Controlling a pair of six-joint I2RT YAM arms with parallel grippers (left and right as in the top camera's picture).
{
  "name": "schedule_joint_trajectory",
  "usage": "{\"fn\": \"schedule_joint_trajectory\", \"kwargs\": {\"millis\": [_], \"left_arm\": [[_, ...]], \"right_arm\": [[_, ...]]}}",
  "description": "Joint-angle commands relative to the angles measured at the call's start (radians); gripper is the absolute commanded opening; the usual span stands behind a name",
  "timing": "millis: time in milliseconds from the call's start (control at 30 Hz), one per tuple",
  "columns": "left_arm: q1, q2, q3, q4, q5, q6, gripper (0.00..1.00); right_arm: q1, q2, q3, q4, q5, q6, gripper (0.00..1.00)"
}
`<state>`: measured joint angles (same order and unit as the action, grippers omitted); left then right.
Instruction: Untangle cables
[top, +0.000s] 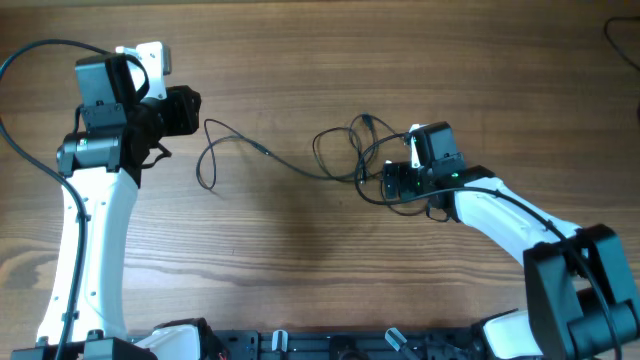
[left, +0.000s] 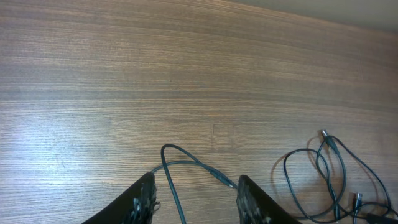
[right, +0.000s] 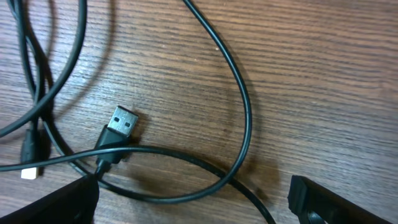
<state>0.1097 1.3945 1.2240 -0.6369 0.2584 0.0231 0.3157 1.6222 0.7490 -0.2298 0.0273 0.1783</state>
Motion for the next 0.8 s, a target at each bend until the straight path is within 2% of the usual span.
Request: {"fn": "schedule_joint_trajectory", "kwargs": {"millis": [0, 300, 367, 467, 533, 600, 767], "left_arm": [[0.006, -0.015, 0.009, 0.000, -0.001, -0.006, 0.44], [0.006, -0.015, 0.009, 0.000, -0.001, -0.006, 0.45], [0.006, -0.015, 0.009, 0.000, -0.002, -0.006, 0.45], [0.006, -0.015, 0.009, 0.000, -0.001, -0.006, 0.45], [0.006, -0.015, 0.009, 0.000, -0.001, -0.006, 0.45], [0.006, -0.015, 0.009, 0.000, -0.001, -0.006, 0.46], [0.006, -0.015, 0.009, 0.000, -0.002, -0.006, 0.47]], "right_arm": [[0.001, 0.024, -0.005, 0.031, 0.016, 0.008, 1.00], [-0.003, 0.083, -0.005, 0.043, 0.016, 0.040, 1.00], [-0.003, 0.084, -0.005, 0.043, 0.016, 0.066, 0.93], [-0.003, 0.084, -0.005, 0.054, 0.016, 0.068, 0.73], [-0.003, 0.084, -0.005, 0.053, 0.016, 0.069, 0.51], [-0.003, 0.083, -0.004, 0.053, 0.016, 0.076, 0.04], [-0.003, 0.045, 0.014, 0.052, -0.057, 0.088, 0.04]]}}
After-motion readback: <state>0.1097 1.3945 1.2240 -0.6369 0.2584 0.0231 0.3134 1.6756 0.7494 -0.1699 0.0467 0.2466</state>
